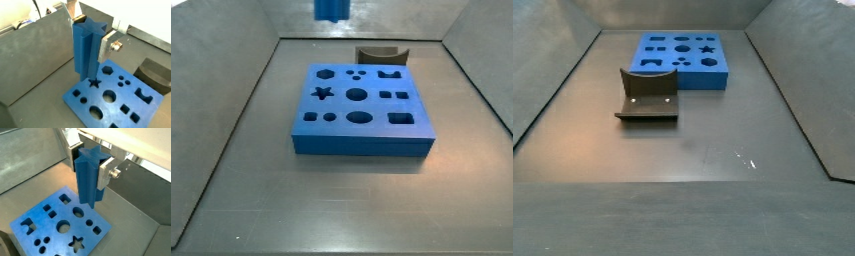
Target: Insert the star object.
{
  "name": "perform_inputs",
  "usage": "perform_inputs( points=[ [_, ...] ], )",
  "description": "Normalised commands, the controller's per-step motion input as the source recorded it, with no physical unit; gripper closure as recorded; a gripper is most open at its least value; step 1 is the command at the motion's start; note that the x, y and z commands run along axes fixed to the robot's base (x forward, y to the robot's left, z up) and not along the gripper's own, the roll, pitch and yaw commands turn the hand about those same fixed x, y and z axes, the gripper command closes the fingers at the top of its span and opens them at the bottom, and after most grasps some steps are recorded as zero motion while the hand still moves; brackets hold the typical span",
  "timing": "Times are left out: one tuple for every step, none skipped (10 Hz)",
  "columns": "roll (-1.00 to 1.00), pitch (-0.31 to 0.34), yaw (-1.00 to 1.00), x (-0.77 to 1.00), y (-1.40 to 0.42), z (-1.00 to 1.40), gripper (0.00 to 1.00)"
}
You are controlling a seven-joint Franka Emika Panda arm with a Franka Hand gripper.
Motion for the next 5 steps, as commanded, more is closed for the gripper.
perform_inputs(
  points=[
    [0.26, -0.081, -0.17, -0.02, 0.2, -0.78, 1.0],
    [0.25, -0.081, -0.21, 0.0, 0.16, -0.77, 1.0],
    [0.24, -0.08, -0.19, -0.01, 0.17, -0.79, 1.0],
    [0.24, -0.087, -0.14, -0.04, 0.19, -0.79, 1.0],
    [0.22, -0.086, -0.16, -0.01, 0.16, -0.81, 1.0]
  ],
)
